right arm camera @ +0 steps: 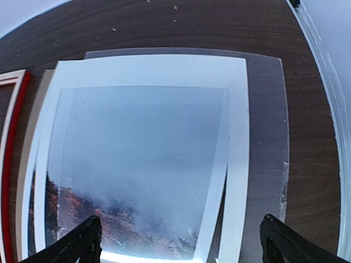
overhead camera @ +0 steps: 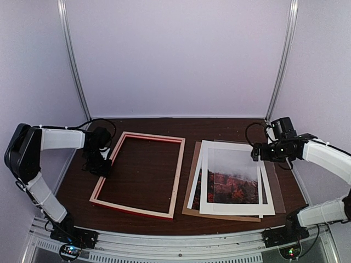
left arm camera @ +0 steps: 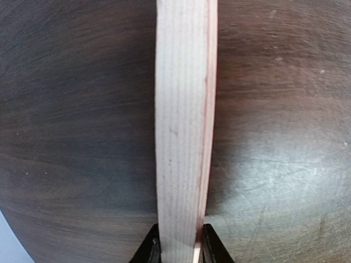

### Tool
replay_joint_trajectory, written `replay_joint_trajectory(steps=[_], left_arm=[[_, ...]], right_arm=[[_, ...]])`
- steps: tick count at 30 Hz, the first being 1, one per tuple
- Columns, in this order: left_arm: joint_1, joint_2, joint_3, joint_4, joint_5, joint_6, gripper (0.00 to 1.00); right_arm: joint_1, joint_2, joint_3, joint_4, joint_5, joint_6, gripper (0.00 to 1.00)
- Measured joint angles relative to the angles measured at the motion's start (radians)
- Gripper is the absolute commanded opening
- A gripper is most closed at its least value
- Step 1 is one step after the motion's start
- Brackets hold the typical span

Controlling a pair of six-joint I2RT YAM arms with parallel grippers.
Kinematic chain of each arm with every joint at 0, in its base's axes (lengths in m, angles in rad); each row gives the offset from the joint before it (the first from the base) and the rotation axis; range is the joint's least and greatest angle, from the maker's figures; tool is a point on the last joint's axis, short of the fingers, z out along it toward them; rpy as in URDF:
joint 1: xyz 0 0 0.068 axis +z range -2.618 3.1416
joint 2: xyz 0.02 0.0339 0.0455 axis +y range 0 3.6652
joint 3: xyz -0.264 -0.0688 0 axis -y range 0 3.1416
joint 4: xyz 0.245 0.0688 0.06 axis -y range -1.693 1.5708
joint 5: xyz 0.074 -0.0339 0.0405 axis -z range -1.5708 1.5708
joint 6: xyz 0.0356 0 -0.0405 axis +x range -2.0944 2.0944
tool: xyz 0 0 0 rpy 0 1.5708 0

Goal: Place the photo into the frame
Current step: Move the frame body to the center of the board, then pick up the glass panel from the mat board.

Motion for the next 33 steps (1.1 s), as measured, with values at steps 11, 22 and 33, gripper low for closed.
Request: replay_joint_trajectory(steps=[11,22,33], left_arm=[[0.026,-0.048,-0.004,-0.006,-0.092,-0.037,0.76],[0.020,-0.271,-0.005,0.071,0.124,-0.092,0.89],[-0.247,-0.203,0.079,0.190,0.257,-0.179,0.89]], right_arm=[[-0.230,0.129,0.048,-0.172,0.063,0.002,1.00],[-0.410,0.309,0.039,-0.103,-0.084,0.019,1.00],[-0.422,0.432,0.062,-0.012,-0.260,0.063,0.94]])
